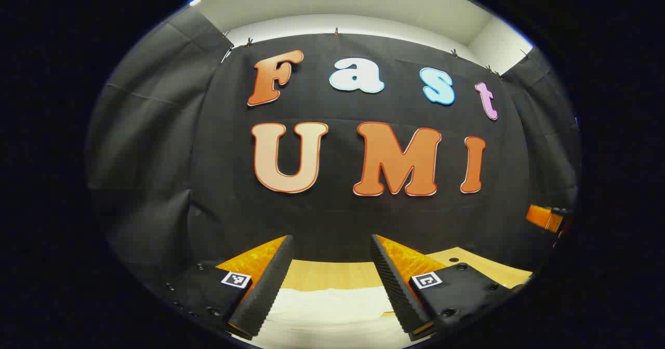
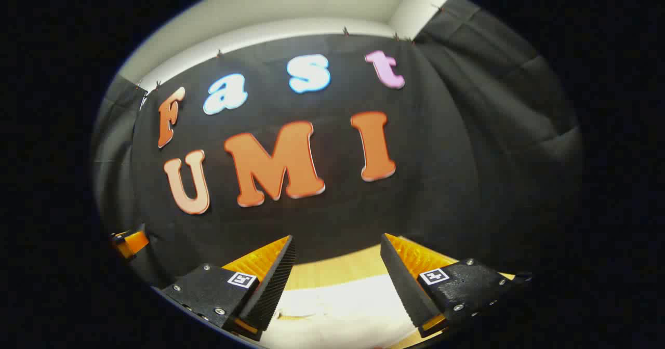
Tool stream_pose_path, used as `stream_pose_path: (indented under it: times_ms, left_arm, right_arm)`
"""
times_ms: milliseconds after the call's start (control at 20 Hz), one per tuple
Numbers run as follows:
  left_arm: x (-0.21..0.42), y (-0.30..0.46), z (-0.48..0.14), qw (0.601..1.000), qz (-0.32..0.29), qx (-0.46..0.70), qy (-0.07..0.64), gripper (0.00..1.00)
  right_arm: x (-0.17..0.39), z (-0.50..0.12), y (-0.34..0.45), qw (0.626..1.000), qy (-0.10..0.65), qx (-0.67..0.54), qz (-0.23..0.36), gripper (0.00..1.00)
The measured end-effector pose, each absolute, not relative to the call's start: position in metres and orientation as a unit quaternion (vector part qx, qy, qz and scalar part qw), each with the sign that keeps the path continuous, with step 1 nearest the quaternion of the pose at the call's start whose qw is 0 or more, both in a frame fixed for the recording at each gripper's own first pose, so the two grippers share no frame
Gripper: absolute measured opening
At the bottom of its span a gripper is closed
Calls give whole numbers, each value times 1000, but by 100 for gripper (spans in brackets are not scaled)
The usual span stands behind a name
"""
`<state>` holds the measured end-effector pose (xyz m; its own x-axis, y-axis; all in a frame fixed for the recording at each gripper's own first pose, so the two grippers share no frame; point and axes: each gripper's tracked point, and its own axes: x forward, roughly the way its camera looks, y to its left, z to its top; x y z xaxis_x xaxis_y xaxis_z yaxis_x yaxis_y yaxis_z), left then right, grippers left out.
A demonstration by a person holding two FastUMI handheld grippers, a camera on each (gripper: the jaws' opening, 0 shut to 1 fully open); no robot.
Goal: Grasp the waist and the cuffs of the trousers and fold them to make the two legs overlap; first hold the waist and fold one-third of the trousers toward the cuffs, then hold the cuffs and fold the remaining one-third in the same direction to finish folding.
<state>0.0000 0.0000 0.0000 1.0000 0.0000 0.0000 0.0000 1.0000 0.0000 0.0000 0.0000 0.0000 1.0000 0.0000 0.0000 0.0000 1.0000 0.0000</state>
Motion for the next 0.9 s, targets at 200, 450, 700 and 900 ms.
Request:
stream_pose_path:
  times_ms: [200,450,700,900]
  left_arm:
    - [-1,55,-2,1000,28,-5,10,94]
    - [1,85,-4,999,46,-3,15,98]
    - [1,92,-15,998,51,-18,34,94]
    - [1,92,-16,998,52,-13,37,96]
  right_arm:
    - [-4,-4,26,996,13,-86,-12,98]
    - [-11,-26,65,994,71,-73,50,99]
    - [-15,-30,68,992,86,-73,60,99]
    - [-17,-47,60,988,132,-43,60,99]
